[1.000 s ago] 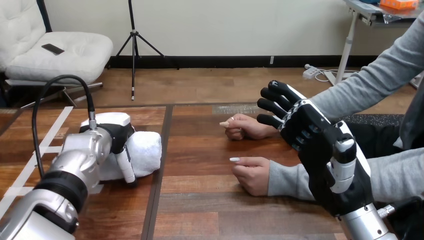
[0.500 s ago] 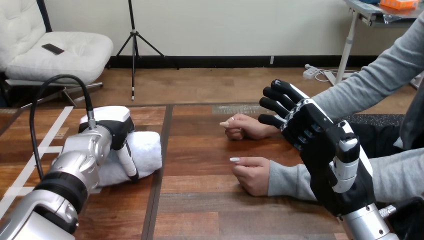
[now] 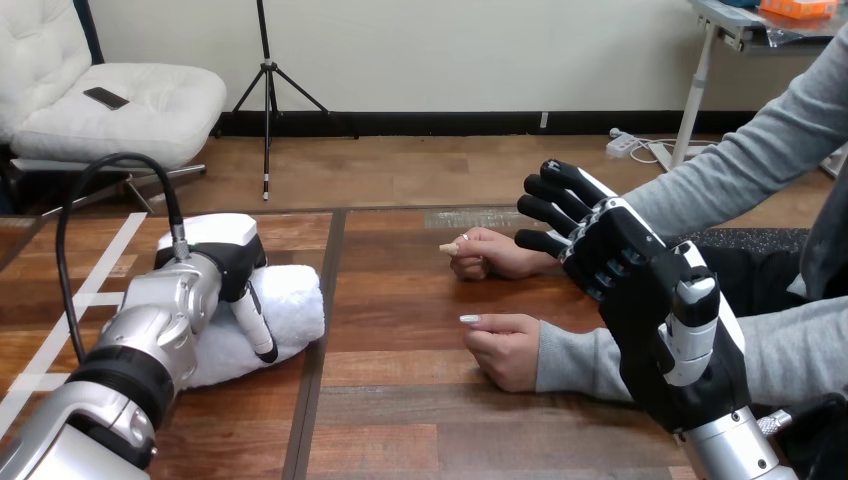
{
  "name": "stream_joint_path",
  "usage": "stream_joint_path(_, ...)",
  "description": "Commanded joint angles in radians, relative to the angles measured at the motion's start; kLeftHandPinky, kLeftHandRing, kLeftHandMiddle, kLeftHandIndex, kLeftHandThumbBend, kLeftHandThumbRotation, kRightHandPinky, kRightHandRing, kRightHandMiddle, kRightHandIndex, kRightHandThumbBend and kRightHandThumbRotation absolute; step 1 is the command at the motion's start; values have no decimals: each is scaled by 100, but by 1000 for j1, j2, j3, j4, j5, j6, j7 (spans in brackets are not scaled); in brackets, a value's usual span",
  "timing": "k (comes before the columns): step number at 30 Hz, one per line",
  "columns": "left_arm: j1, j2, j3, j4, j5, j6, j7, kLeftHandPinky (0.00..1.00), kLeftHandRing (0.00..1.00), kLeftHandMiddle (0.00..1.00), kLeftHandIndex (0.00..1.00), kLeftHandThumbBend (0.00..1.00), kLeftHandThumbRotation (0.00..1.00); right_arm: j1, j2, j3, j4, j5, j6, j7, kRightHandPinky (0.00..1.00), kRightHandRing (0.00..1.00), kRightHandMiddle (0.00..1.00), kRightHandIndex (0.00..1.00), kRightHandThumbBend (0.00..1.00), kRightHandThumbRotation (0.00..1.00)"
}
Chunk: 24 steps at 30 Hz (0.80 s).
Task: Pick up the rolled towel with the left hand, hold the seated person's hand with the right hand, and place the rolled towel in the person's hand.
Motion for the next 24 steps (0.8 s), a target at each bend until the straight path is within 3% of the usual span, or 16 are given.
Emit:
stream_joint_path(1, -23, 0, 10, -3, -4, -20, 46, 35, 46, 52, 45, 71, 0, -69, -13, -13, -25, 11, -19, 0, 82, 89, 89, 88, 100, 100)
stream_joint_path(24, 0, 23, 35, -14, -42, -103, 105, 38, 46, 51, 45, 79, 0, -75, -12, -16, -13, 7, -27, 5, 82, 88, 89, 87, 100, 100)
